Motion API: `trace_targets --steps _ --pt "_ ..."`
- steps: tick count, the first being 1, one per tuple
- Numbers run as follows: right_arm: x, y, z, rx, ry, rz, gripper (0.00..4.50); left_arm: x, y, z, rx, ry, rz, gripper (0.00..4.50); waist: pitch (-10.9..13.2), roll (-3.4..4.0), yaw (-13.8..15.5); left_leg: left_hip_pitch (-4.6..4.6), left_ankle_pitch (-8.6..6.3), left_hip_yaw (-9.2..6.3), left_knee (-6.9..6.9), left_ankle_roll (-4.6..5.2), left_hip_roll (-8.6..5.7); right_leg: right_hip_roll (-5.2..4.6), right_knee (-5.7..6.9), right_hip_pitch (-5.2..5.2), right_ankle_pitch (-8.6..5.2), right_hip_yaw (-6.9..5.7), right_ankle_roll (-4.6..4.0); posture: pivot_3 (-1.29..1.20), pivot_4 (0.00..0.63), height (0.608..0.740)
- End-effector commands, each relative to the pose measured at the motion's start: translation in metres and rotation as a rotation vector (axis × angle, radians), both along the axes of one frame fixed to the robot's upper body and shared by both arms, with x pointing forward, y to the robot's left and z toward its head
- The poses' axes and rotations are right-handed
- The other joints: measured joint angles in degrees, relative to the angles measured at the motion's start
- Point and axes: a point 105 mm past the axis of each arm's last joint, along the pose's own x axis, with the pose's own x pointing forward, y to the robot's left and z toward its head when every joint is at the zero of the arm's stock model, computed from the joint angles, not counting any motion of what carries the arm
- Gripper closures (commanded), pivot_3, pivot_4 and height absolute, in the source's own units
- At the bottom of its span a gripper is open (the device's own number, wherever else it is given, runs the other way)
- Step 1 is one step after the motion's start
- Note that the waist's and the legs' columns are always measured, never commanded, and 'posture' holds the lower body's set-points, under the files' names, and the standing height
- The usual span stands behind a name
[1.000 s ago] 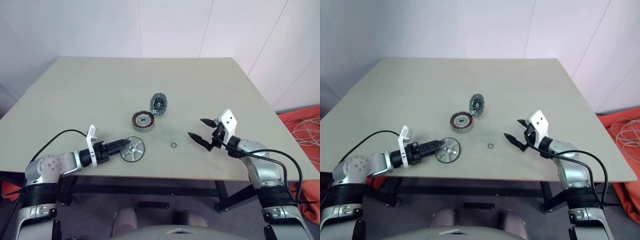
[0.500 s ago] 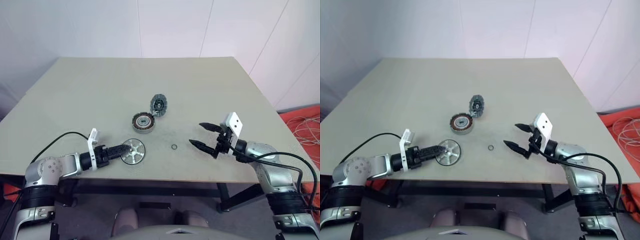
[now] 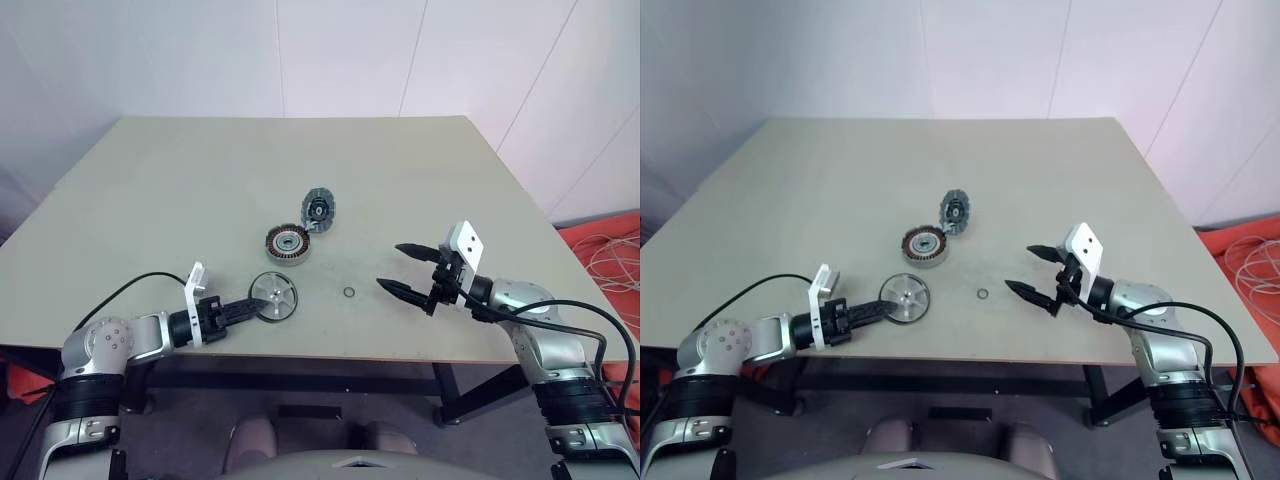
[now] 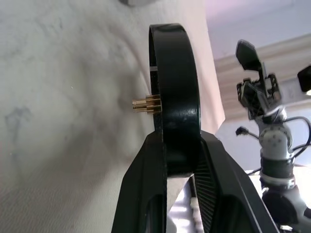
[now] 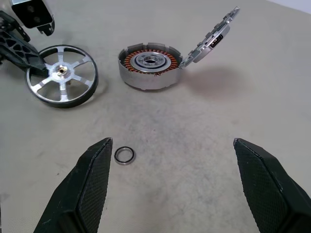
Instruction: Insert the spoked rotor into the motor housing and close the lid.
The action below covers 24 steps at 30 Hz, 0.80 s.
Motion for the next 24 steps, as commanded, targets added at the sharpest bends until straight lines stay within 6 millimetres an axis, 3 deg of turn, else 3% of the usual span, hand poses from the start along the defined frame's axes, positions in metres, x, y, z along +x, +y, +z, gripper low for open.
trace_targets --steps 1,8,14,16,24 --pt "0.003 0.003 0.014 -0.009 -0.059 0.015 0.00 0.016 0.020 0.025 -0.078 -0.098 0.151 4.05 0.0 -0.02 0.0 -0.02 0.00 -0.01 0.00 0.00 0.01 0.00 0.00 -0.02 0.00 -0.02 0.00 0.00 0.000 0.740" --pt "0.005 0.006 0.011 -0.014 -0.054 0.023 0.00 0.047 0.075 0.056 -0.224 -0.245 0.586 4.05 0.0 -0.04 0.0 -0.28 -0.04 -0.03 -0.01 0.07 0.02 0.01 -0.04 -0.19 0.00 -0.09 0.00 0.00 0.000 0.740" --pt "0.009 0.010 0.012 -0.016 -0.056 0.037 0.00 0.067 0.117 0.052 -0.213 -0.224 0.890 4.05 0.0 -0.10 0.1 -0.63 -0.05 -0.08 -0.01 0.09 0.02 0.01 -0.05 -0.35 0.01 -0.12 0.00 0.00 0.000 0.740" --pt "0.009 0.010 0.012 -0.016 -0.057 0.039 0.00 0.071 0.122 0.050 -0.222 -0.200 0.936 4.05 0.0 -0.18 0.1 -0.65 -0.05 -0.08 -0.01 0.10 0.01 0.01 -0.05 -0.36 0.01 -0.12 0.01 0.00 0.000 0.740" --pt "0.012 0.011 0.012 -0.017 -0.063 0.040 0.00 0.077 0.113 0.036 -0.206 -0.105 0.933 4.05 0.1 -0.41 0.2 -0.69 -0.06 -0.10 0.00 0.10 0.03 0.01 -0.02 -0.38 0.02 -0.12 0.00 0.00 0.000 0.740"
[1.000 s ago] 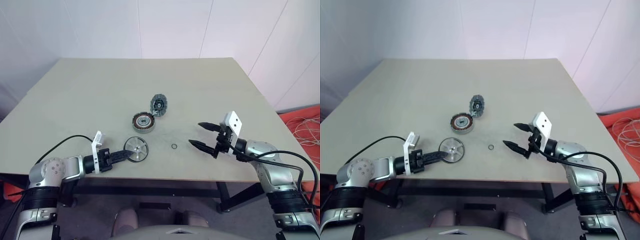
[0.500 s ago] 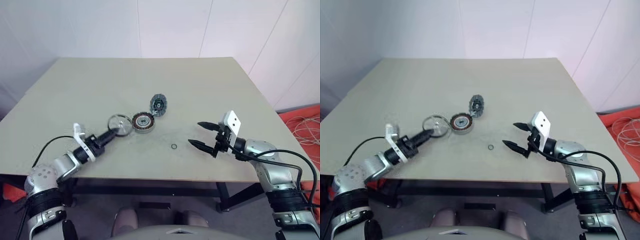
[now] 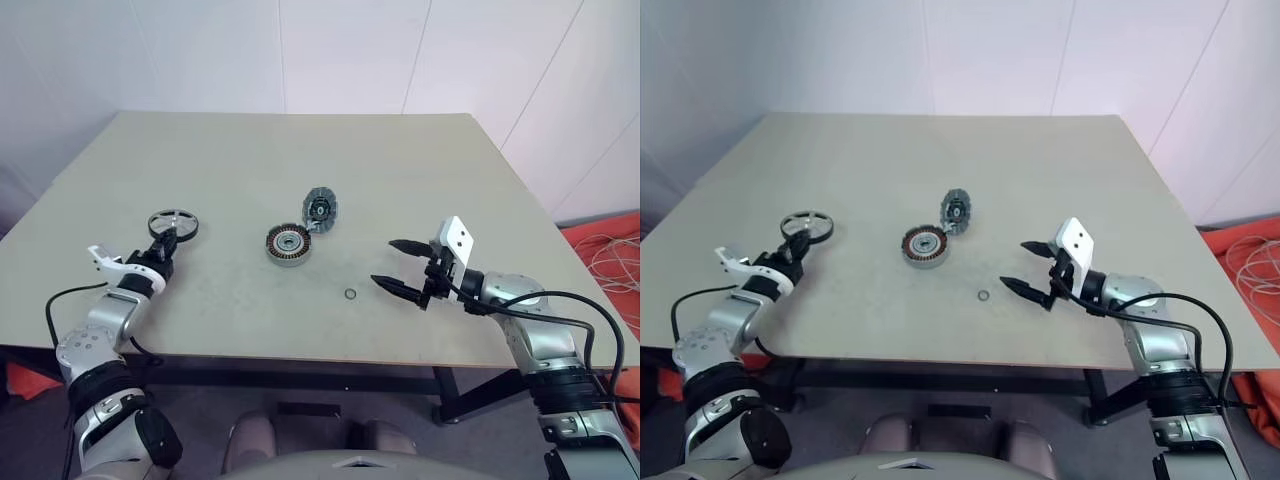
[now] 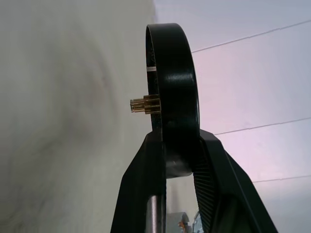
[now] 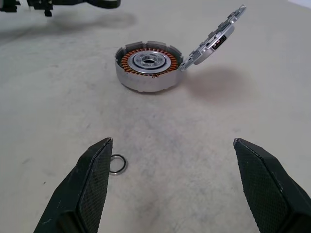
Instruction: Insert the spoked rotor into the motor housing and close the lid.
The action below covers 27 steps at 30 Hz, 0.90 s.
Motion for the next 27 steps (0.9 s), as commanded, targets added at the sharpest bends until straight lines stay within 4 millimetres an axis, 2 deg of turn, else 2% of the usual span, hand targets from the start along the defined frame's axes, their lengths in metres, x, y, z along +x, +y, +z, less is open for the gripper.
trace_targets --steps 1,2,4,6,9,14,17,19,22,25,27 --pt "0.003 0.004 0.011 0.002 -0.053 0.018 0.00 0.005 -0.002 0.015 -0.021 -0.052 -0.008 4.05 0.0 -0.05 0.0 -0.01 0.00 0.00 0.00 0.00 0.00 0.00 0.00 0.00 0.00 0.00 0.00 0.00 0.000 0.740" --pt "0.003 0.004 0.011 0.002 -0.054 0.018 0.00 0.004 -0.003 0.016 -0.033 -0.055 -0.008 4.05 0.0 -0.05 0.0 -0.02 0.00 0.00 0.00 0.00 0.01 0.00 0.01 -0.01 0.00 0.00 0.00 0.00 0.000 0.740" --pt "0.003 0.004 0.011 0.000 -0.054 0.017 0.00 0.003 -0.004 0.018 -0.049 -0.067 -0.017 3.34 0.0 -0.07 0.0 -0.02 0.00 0.00 0.00 0.00 -0.01 0.00 0.00 -0.01 0.00 0.00 -0.01 0.00 0.000 0.740" --pt "0.003 0.004 0.011 0.000 -0.054 0.017 0.00 0.001 -0.005 0.020 -0.063 -0.078 -0.025 2.87 0.0 -0.07 0.0 -0.01 0.00 0.00 0.00 0.00 0.00 0.00 0.03 -0.01 0.01 0.00 -0.01 0.00 0.000 0.740" --pt "0.004 0.004 0.012 -0.002 -0.054 0.015 0.00 -0.005 -0.010 0.031 -0.100 -0.132 -0.064 1.82 0.0 -0.08 0.0 -0.01 0.00 0.01 0.01 0.00 0.00 0.00 0.05 0.00 0.01 0.00 -0.01 0.00 0.000 0.740" --pt "0.004 0.005 0.012 -0.012 -0.049 0.012 0.00 -0.018 -0.031 0.022 -0.056 -0.066 -0.193 0.10 0.0 -0.09 0.0 0.01 0.00 0.01 0.03 0.00 0.00 0.00 0.09 0.00 0.01 0.01 -0.02 0.00 0.000 0.740" --pt "0.005 0.008 0.016 -0.023 -0.048 0.021 0.00 -0.035 -0.054 0.006 0.024 0.035 -0.351 0.02 0.0 -0.10 -0.1 0.01 0.00 0.02 0.03 0.00 0.00 0.00 0.09 0.00 0.01 0.02 -0.01 0.00 0.000 0.740" --pt "0.006 0.013 0.019 -0.038 -0.049 0.038 0.00 -0.045 -0.061 -0.001 0.065 0.076 -0.415 0.02 0.0 -0.10 -0.1 0.02 0.00 0.02 0.04 -0.01 0.01 0.00 0.11 -0.01 0.01 0.02 -0.01 0.00 0.000 0.740" --pt "0.009 0.025 0.022 -0.119 -0.035 0.077 0.00 -0.063 -0.069 -0.017 0.250 0.168 -0.554 0.02 0.0 -0.04 -0.3 0.11 0.02 0.02 0.03 -0.05 0.03 0.01 0.16 0.01 0.00 0.03 -0.01 0.00 0.000 0.740" --pt "0.012 0.039 0.029 -0.205 -0.032 0.130 0.00 -0.069 -0.073 -0.014 0.431 0.143 -0.651 0.02 0.0 0.02 -0.3 0.24 0.03 0.02 0.03 -0.06 0.03 0.02 0.19 0.08 -0.01 0.07 0.00 0.00 0.000 0.740" --pt "0.014 0.051 0.038 -0.228 -0.052 0.172 0.00 -0.065 -0.069 -0.010 0.581 0.111 -0.675 0.02 0.0 0.04 -0.2 0.38 0.04 0.03 0.02 -0.08 0.01 0.01 0.19 0.10 -0.01 0.11 0.00 0.00 0.000 0.740"
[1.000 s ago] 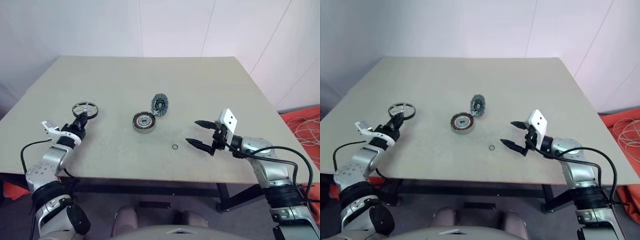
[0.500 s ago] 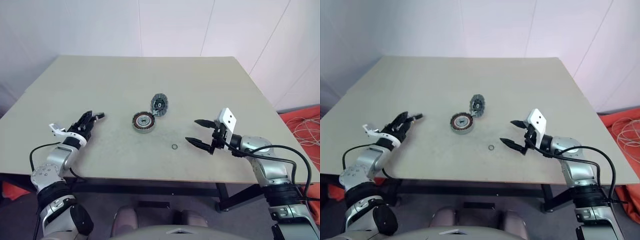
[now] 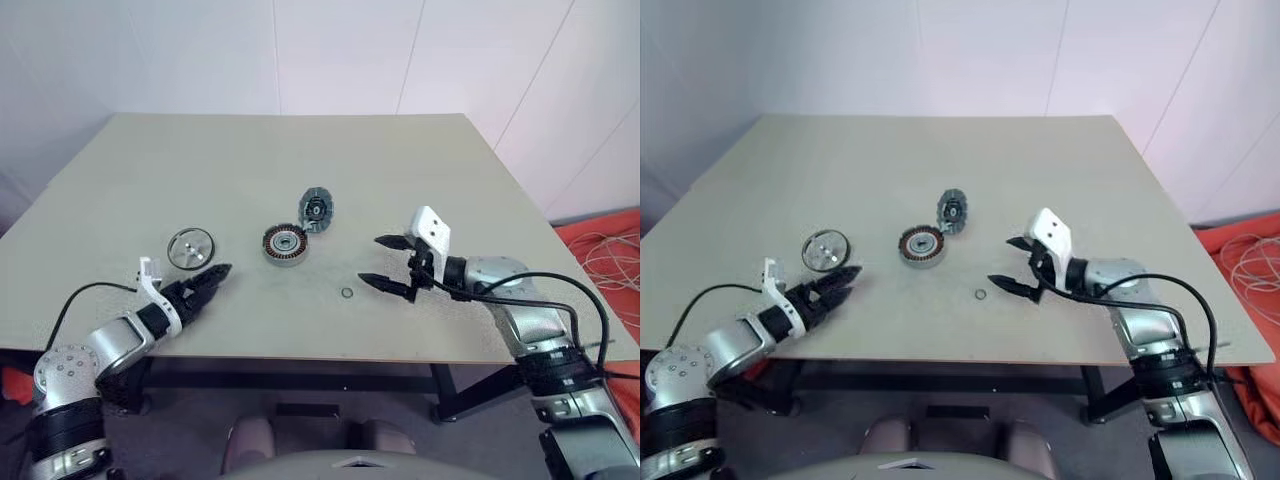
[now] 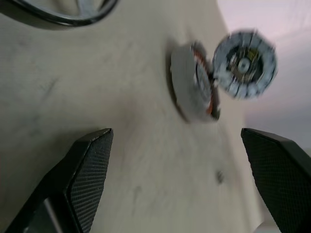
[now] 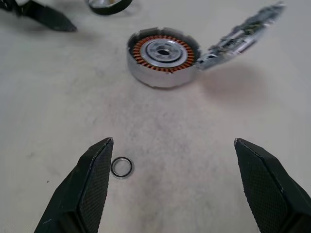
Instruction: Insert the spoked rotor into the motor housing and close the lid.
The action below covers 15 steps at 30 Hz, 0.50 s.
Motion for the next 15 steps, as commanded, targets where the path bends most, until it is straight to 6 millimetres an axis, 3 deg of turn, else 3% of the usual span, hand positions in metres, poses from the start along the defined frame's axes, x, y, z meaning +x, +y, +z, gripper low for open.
trace_targets --steps 1,3,6,10,11,15 --pt "0.004 0.023 0.025 -0.073 -0.071 0.097 0.00 0.005 0.003 0.002 0.242 -0.103 -0.098 0.02 0.0 0.01 0.0 0.10 0.01 0.00 0.00 -0.02 0.02 0.00 0.01 0.00 0.00 0.00 0.00 0.00 0.000 0.740" --pt "0.006 0.034 0.029 -0.134 -0.094 0.158 0.00 0.017 0.012 0.011 0.430 -0.246 -0.121 0.02 0.0 0.03 0.0 0.16 0.02 -0.02 -0.01 -0.03 0.01 0.00 0.04 0.01 0.00 0.03 0.00 0.00 0.000 0.740" --pt "0.005 0.052 0.028 -0.193 -0.035 0.265 0.00 0.030 0.017 0.036 0.504 -0.440 -0.156 0.02 0.0 0.00 -0.1 0.18 0.06 -0.04 -0.04 -0.10 0.08 0.04 0.07 -0.02 0.00 0.03 0.00 0.00 0.000 0.740" --pt "0.021 0.070 0.018 -0.370 -0.019 0.330 0.00 0.039 0.027 0.067 0.594 -0.613 -0.166 0.02 0.0 -0.01 -0.1 0.14 0.06 -0.03 -0.01 -0.10 0.04 0.02 0.14 -0.04 0.05 0.05 -0.08 0.00 0.000 0.740" --pt "0.025 0.072 0.016 -0.406 -0.017 0.332 0.00 0.039 0.030 0.070 0.614 -0.633 -0.173 0.02 0.0 -0.01 -0.1 0.13 0.05 -0.02 -0.01 -0.09 0.03 0.02 0.20 -0.06 0.26 0.07 -0.44 0.00 0.000 0.740" --pt "0.034 0.084 0.007 -0.517 -0.010 0.377 0.00 0.035 0.037 0.071 0.696 -0.674 -0.218 0.02 0.0 -0.01 -0.1 -0.09 0.05 -0.03 -0.01 -0.10 0.03 0.02 0.35 -0.29 0.28 0.07 -0.58 0.00 0.000 0.740"
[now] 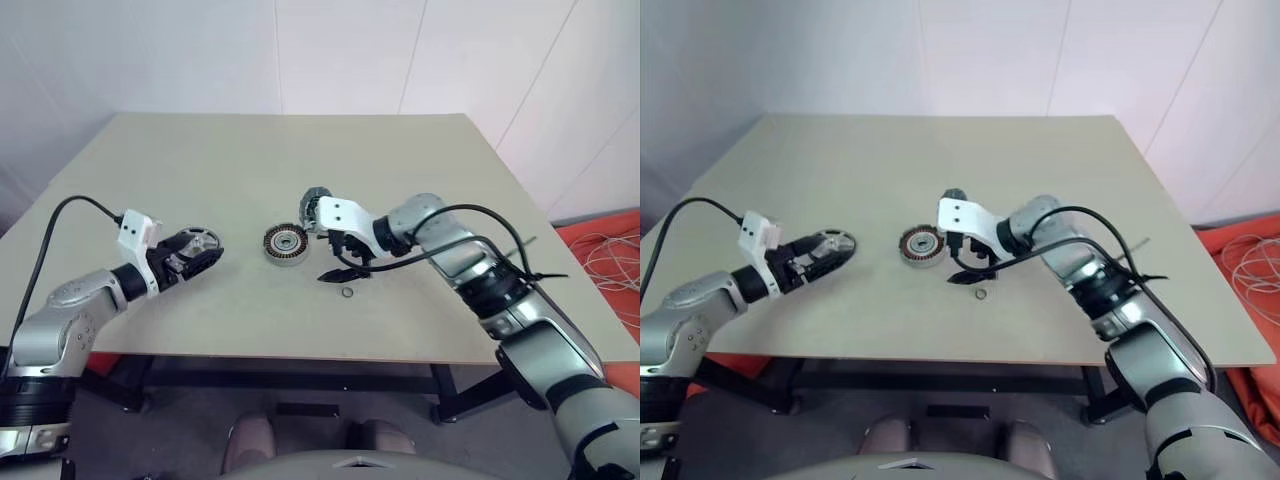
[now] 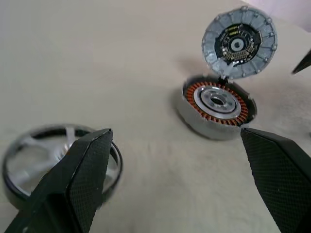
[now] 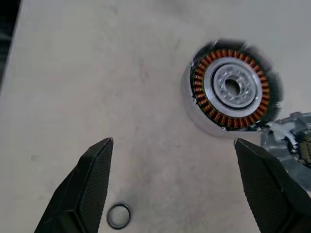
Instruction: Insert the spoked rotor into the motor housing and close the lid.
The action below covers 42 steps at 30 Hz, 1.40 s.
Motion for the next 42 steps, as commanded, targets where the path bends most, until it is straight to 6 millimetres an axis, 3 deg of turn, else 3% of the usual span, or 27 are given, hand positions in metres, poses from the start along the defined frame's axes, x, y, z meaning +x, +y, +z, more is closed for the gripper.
trace_targets --steps 1,5,20,23,34,42 --pt "0.009 0.011 0.003 -0.084 -0.041 0.063 0.00 -0.003 0.011 0.012 0.087 -0.087 -0.017 0.02 0.0 -0.01 -0.2 -0.12 0.00 0.01 0.03 0.00 0.00 0.00 0.06 -0.15 -0.01 0.02 -0.01 0.00 0.000 0.740" --pt "0.015 0.021 -0.001 -0.168 -0.087 0.146 0.00 -0.004 0.018 0.015 0.117 -0.106 -0.001 0.02 0.1 -0.05 -0.5 -0.56 0.14 0.00 0.27 -0.26 0.06 0.01 0.70 -0.82 -0.16 0.04 -0.27 0.00 0.000 0.740" --pt "0.034 0.051 -0.006 -0.334 -0.287 0.320 0.00 -0.010 0.010 0.018 0.082 -0.109 0.013 0.02 0.1 -0.10 -1.4 -0.40 0.18 -0.03 0.36 -0.32 0.12 0.01 1.17 -0.87 -0.24 0.05 -0.44 0.00 0.000 0.740" --pt "0.036 0.052 -0.012 -0.364 -0.305 0.334 0.61 -0.011 0.010 0.018 0.082 -0.109 0.018 0.00 0.1 -0.09 -1.4 -0.43 0.18 -0.03 0.36 -0.32 0.12 0.01 1.21 -0.91 -0.26 0.04 -0.47 0.00 0.000 0.740" --pt "0.040 0.061 -0.014 -0.385 -0.398 0.394 4.44 -0.007 0.011 0.019 0.084 -0.114 0.029 0.00 0.1 -0.07 -1.5 -0.21 0.21 -0.03 0.39 -0.38 0.14 0.01 1.46 -0.84 -0.32 0.10 -0.55 0.00 0.000 0.740" --pt "0.034 0.075 0.001 -0.334 -0.448 0.464 4.47 -0.003 0.006 0.019 0.063 -0.121 0.022 0.00 0.2 -0.07 -1.5 -0.29 0.22 -0.03 0.41 -0.40 0.15 0.01 1.58 -0.96 -0.35 0.10 -0.61 0.00 0.000 0.740"
